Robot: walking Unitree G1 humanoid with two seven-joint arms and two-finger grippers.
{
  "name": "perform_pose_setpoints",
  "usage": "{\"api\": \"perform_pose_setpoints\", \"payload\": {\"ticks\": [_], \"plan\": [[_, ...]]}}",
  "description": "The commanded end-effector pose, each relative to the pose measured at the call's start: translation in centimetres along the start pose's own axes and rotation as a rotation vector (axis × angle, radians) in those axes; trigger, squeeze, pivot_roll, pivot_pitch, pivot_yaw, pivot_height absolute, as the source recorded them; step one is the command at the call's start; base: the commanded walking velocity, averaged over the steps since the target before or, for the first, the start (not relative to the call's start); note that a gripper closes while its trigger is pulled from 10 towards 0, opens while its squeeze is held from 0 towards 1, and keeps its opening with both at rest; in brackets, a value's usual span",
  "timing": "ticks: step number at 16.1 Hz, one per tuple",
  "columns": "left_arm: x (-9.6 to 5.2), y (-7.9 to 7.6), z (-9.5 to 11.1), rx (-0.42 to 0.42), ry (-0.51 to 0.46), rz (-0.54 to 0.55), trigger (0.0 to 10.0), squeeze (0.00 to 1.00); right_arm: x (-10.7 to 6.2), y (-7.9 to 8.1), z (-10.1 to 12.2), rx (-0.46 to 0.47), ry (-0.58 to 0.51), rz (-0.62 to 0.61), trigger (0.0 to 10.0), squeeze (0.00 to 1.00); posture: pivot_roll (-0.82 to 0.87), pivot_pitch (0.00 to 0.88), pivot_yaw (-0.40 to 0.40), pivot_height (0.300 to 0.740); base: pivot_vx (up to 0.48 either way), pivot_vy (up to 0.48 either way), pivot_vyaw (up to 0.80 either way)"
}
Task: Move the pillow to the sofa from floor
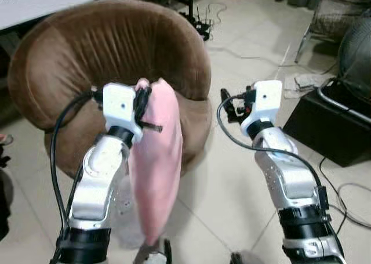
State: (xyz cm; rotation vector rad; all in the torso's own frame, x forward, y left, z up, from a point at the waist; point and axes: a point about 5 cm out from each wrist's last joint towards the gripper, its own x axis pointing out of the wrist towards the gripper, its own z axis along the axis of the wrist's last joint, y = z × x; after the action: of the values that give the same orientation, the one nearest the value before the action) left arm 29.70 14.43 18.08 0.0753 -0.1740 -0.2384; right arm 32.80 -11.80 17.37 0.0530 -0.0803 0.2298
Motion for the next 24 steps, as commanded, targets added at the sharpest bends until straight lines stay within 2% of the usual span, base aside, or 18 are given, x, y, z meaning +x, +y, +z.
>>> {"api": "perform_pose_setpoints", "payload": {"ticks": [1, 6, 8, 13, 16, 19, 24], "plan": [[-0.2, 0.5, 0.3, 0.018, -0.022, 0.011, 10.0, 0.0, -0.2, 0.0, -0.4, 0.009, 0.019, -0.006, 10.0, 0.0, 0.12, 0.0, 0.031, 0.74, 0.0, 0.0, 0.0], [0.2, 0.1, 0.8, 0.035, -0.043, 0.024, 10.0, 0.0, 0.2, -0.2, -0.7, -0.034, 0.041, -0.006, 10.0, 0.0, 0.12, 0.0, 0.019, 0.74, 0.0, -0.071, 0.0], [0.2, 0.1, 0.7, 0.039, -0.043, 0.029, 10.0, 0.0, 0.3, -0.1, -0.8, -0.053, 0.044, 0.003, 10.0, 0.0, 0.13, 0.0, 0.015, 0.74, 0.0, -0.48, 0.0], [0.2, 0.3, 0.4, 0.059, -0.029, 0.011, 10.0, 0.0, 0.2, 0.1, -1.5, -0.029, 0.061, -0.009, 10.0, 0.0, 0.12, 0.0, 0.028, 0.74, 0.0, -0.48, 0.76], [0.3, 0.0, 0.4, 0.066, -0.028, 0.0, 10.0, 0.0, 0.1, 0.0, -2.1, -0.013, 0.083, -0.008, 10.0, 0.0, 0.13, 0.0, 0.026, 0.74, 0.0, -0.48, 0.0], [0.3, 0.4, 0.4, 0.071, -0.033, 0.02, 10.0, 0.0, 0.5, 0.3, -2.1, -0.007, 0.086, 0.007, 10.0, 0.0, 0.13, 0.0, 0.019, 0.74, 0.0, -0.48, 0.0], [0.5, 0.3, 0.4, 0.075, -0.037, 0.016, 10.0, 0.0, 0.6, 0.2, -2.3, -0.007, 0.09, 0.002, 10.0, 0.0, 0.13, 0.0, 0.024, 0.74, 0.0, -0.48, 0.0]]}}
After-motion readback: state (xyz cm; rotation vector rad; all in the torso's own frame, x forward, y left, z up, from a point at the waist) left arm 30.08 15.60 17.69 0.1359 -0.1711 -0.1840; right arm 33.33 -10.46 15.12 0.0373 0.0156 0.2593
